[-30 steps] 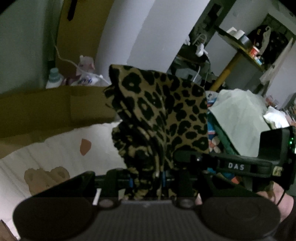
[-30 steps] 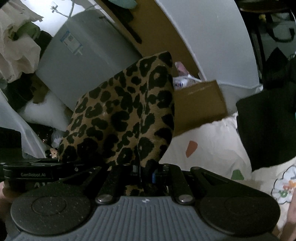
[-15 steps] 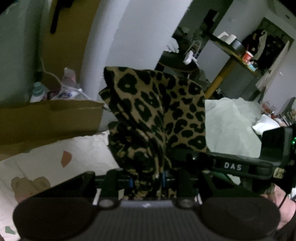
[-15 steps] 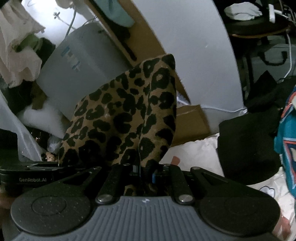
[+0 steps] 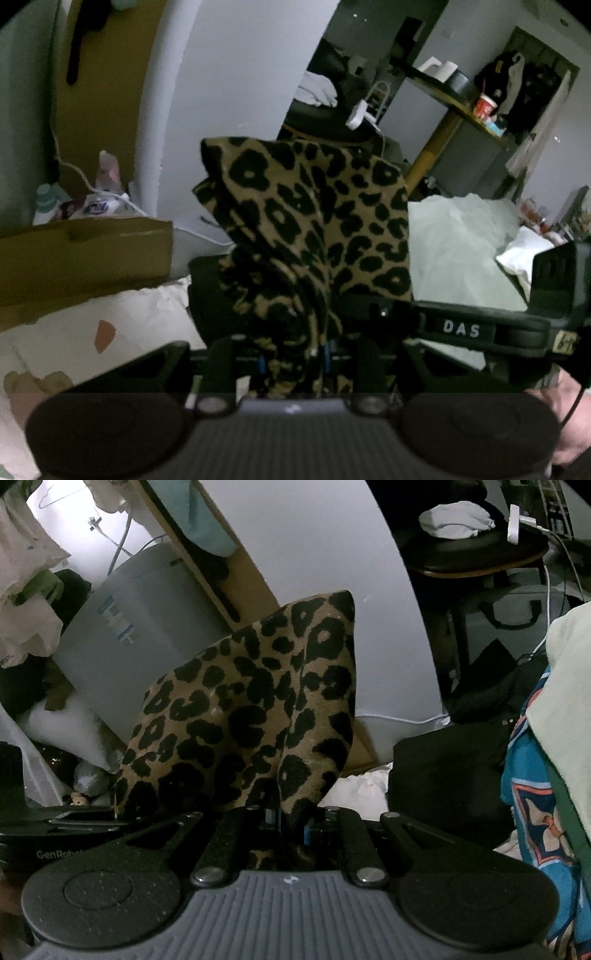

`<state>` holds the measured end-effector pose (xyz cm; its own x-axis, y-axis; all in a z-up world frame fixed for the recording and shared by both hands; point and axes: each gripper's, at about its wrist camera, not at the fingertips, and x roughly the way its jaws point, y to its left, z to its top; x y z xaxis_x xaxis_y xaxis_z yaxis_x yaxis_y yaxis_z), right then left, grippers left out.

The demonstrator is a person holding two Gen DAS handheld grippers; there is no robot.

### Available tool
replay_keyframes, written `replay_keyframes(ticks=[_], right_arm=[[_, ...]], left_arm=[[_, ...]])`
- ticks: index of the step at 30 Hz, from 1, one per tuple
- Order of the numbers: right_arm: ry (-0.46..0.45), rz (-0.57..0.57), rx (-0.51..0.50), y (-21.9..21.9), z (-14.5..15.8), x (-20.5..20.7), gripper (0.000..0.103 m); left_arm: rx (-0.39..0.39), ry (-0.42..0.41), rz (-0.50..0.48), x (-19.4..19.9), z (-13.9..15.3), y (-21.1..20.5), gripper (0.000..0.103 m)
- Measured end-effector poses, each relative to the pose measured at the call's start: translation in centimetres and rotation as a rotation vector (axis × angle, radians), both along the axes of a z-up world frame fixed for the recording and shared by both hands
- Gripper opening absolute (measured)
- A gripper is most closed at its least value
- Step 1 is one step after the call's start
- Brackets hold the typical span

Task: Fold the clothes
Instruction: 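Lift the folded bundle with both tools and carry it off the blanket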

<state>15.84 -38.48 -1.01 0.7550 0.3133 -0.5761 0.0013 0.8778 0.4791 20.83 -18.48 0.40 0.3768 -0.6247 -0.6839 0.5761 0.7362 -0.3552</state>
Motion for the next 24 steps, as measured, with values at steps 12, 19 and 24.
replay_keyframes(ticks=[12, 19, 24], right_arm=[[0.067, -0.020, -0.139, -2.7, -3.4, 3.9, 0.009], [0.120, -0.007, -0.191, -4.8, -7.4, 6.2, 0.009], [0.166, -0.023, -0.236, -6.3, -10.5, 7.8, 0.009]], left_arm=[[-0.054, 0.040, 0.012, 2.8, -6.2, -3.5, 0.027], [-0.067, 0.084, 0.031, 4.2, -10.7, -5.7, 0.027], [-0.092, 0.125, 0.049, 5.6, -14.3, -6.7, 0.027]])
